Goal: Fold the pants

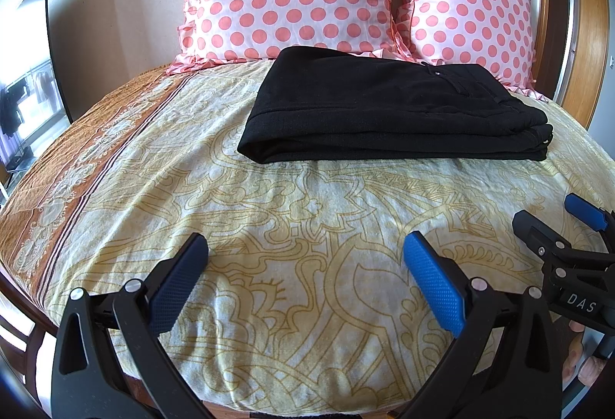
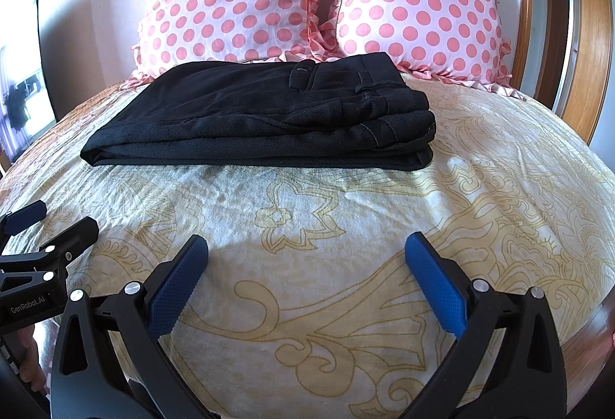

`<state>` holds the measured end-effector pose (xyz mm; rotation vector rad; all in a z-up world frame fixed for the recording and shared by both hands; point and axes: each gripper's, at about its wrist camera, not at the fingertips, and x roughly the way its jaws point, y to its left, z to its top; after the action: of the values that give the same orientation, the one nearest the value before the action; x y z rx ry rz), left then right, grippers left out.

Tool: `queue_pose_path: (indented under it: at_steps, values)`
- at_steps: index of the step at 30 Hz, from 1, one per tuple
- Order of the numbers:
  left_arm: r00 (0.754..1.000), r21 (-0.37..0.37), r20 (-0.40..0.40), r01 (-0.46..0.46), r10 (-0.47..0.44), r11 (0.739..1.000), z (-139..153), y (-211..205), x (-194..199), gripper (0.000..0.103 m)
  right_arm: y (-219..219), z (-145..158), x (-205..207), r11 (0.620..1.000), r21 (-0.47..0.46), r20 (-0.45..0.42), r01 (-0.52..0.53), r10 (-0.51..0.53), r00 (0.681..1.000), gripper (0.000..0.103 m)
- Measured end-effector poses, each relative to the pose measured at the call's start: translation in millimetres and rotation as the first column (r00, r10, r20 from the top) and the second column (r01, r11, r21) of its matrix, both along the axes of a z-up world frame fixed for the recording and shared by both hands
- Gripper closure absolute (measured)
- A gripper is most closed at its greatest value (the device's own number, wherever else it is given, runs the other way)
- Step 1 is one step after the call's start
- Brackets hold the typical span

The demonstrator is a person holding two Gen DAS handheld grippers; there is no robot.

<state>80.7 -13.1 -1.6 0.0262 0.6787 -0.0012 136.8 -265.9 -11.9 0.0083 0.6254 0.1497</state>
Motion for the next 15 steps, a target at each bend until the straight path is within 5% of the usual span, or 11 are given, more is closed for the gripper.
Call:
queue_pose_path:
  at_steps: [15]
  values:
    - [1.000, 0.000, 0.002, 0.003, -0.003, 1.000, 0.1, 0.5, 0.1, 0.002, 0.3, 0.0, 0.0, 1.000, 0.000, 0.000, 0.001, -0.001, 1.000, 0.001]
